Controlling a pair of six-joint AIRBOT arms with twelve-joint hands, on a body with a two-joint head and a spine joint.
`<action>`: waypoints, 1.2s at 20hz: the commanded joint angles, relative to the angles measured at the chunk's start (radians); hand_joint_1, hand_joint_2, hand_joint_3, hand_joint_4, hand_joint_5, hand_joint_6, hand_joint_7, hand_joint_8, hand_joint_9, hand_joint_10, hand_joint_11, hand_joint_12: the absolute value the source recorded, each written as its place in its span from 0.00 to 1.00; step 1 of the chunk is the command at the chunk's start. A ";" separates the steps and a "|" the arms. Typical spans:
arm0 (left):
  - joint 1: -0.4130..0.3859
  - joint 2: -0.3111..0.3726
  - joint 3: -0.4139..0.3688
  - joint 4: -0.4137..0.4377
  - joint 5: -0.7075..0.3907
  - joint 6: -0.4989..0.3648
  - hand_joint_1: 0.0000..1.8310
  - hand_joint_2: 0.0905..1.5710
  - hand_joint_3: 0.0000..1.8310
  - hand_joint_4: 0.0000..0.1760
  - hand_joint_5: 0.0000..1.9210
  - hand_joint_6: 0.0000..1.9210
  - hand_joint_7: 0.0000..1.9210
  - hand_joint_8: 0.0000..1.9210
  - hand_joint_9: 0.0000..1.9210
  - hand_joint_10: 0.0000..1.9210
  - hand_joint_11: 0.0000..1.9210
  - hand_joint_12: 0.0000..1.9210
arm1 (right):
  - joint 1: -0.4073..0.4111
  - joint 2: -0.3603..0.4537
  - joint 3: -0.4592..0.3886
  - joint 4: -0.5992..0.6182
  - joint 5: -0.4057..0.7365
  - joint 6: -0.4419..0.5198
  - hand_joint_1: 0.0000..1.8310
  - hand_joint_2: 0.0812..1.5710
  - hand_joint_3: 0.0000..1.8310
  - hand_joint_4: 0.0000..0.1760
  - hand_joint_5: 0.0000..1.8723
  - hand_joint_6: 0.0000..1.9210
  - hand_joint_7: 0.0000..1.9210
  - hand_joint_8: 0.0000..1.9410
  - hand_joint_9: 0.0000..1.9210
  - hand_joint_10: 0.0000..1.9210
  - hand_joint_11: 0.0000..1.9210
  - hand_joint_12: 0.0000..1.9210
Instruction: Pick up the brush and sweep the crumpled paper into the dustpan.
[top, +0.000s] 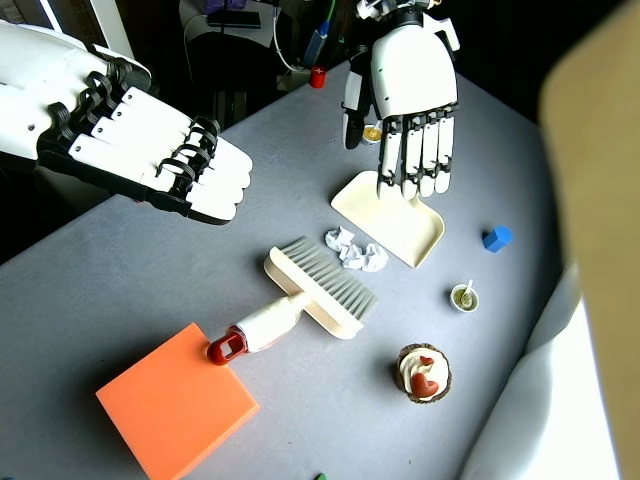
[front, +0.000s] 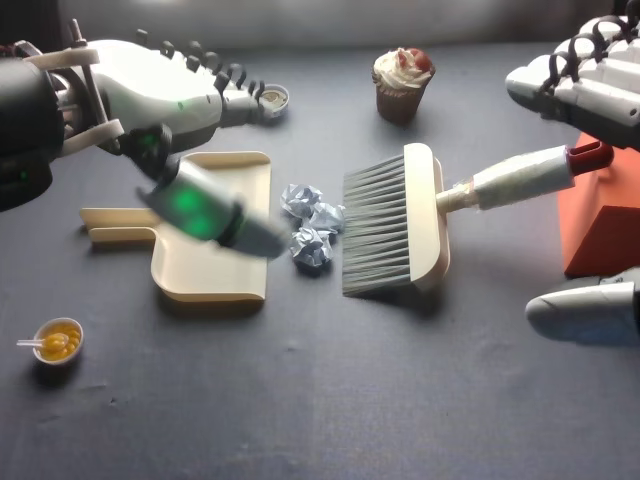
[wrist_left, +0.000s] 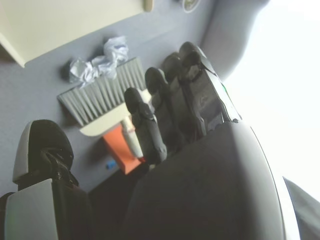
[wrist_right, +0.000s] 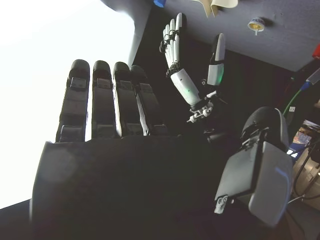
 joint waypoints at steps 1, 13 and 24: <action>-0.017 0.004 0.004 0.023 -0.035 0.002 0.00 0.48 0.00 0.00 0.06 0.00 0.07 0.00 0.07 0.00 0.04 0.03 | 0.003 0.006 -0.004 -0.024 -0.100 0.005 0.00 0.49 0.02 0.00 0.00 0.00 0.02 0.00 0.02 0.00 0.02 0.01; 0.007 -0.010 0.046 0.119 -0.018 0.003 0.05 0.50 0.00 0.00 0.02 0.00 0.03 0.00 0.03 0.00 0.02 0.01 | -0.037 0.005 -0.012 -0.040 -0.078 0.008 0.00 0.52 0.01 0.00 0.00 0.00 0.00 0.00 0.01 0.00 0.01 0.00; 0.071 -0.058 0.197 0.146 -0.039 0.006 0.38 0.48 0.00 0.00 0.00 0.00 0.01 0.00 0.02 0.00 0.03 0.01 | -0.036 0.005 -0.003 0.038 -0.046 0.008 0.00 0.54 0.01 0.00 0.00 0.00 0.01 0.00 0.01 0.00 0.01 0.00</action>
